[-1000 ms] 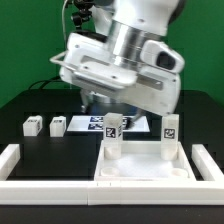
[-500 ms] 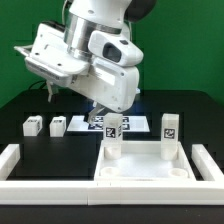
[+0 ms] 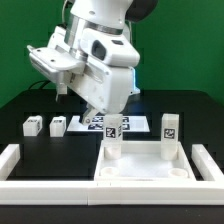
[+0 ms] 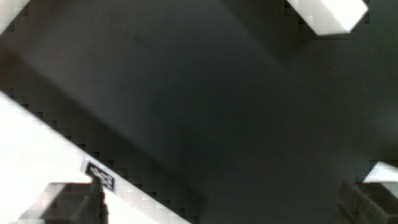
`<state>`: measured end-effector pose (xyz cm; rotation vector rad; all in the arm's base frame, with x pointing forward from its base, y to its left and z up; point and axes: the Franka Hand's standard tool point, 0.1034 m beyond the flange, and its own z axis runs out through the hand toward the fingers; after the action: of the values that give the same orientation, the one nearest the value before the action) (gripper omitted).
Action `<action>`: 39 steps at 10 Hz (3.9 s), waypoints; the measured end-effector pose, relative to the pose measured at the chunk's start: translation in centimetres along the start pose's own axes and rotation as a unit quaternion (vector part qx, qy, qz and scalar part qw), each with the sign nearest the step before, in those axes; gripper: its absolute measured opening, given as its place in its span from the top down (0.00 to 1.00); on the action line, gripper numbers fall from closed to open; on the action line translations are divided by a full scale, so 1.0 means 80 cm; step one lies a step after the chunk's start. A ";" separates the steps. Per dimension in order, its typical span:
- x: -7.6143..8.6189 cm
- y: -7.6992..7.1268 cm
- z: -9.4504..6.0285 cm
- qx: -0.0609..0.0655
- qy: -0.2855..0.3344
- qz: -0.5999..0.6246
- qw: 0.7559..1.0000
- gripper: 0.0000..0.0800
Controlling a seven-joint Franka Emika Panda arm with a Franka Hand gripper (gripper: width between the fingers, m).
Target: Assemble square table
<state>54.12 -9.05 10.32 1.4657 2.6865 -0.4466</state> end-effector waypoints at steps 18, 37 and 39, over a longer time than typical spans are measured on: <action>0.043 -0.151 0.098 0.108 0.052 0.712 0.692 0.19; 0.064 -0.149 0.123 0.392 -0.029 0.762 0.515 0.19; 0.066 -0.148 0.123 0.392 -0.028 0.758 0.520 0.19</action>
Offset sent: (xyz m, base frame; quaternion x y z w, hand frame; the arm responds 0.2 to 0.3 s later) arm -0.0627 -0.0332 -0.0165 0.0465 0.0042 0.2061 0.9774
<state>40.47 -13.48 2.67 2.9349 0.1131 -1.3214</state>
